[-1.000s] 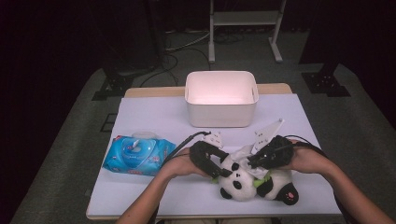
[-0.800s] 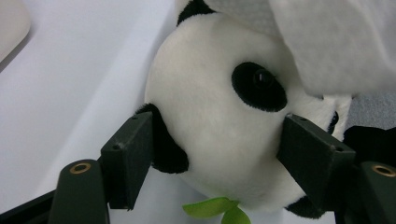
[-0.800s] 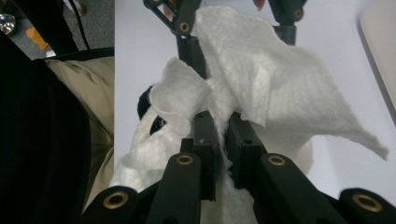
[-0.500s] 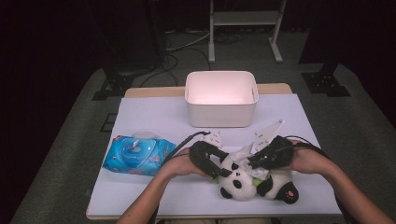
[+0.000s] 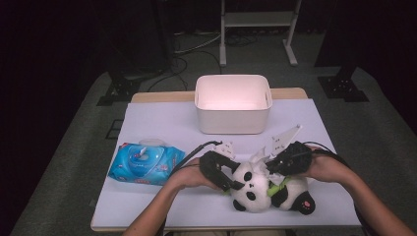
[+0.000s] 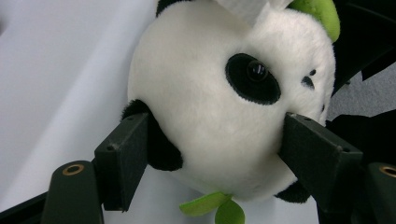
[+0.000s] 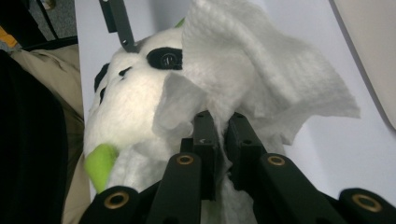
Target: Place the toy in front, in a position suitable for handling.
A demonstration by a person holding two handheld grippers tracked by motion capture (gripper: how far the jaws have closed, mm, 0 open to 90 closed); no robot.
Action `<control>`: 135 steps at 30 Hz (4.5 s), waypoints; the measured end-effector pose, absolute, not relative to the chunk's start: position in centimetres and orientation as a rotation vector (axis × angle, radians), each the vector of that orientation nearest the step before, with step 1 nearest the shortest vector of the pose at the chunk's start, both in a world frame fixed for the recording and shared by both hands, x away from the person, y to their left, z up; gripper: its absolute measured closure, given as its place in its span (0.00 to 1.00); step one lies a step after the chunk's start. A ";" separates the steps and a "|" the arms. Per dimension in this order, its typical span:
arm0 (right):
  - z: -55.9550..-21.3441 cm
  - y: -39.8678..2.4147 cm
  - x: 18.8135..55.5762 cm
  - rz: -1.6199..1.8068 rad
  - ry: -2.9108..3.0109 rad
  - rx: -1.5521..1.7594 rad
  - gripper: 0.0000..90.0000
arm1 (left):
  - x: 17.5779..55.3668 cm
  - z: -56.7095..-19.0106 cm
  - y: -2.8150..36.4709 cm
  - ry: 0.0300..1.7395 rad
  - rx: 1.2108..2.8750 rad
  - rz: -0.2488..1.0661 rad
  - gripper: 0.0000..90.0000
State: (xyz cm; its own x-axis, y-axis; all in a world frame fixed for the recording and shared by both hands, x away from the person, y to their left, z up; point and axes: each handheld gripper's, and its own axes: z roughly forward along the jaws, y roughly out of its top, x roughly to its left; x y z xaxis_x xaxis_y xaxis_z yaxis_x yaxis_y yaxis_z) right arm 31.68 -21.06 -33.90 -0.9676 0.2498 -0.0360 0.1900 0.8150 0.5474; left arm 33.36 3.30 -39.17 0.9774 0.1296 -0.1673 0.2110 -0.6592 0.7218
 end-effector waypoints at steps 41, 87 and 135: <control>-34.1 -21.0 30.1 0.959 2.919 0.283 0.92 | 34.5 -39.1 1.6 0.237 2.303 -0.310 0.12; -32.9 -19.9 31.5 0.966 2.868 0.255 0.92 | 35.2 -36.7 2.1 0.132 2.347 -0.147 0.40; -31.2 -17.6 32.3 0.897 2.928 0.184 0.91 | 34.3 -35.3 4.2 0.057 2.352 -0.019 0.43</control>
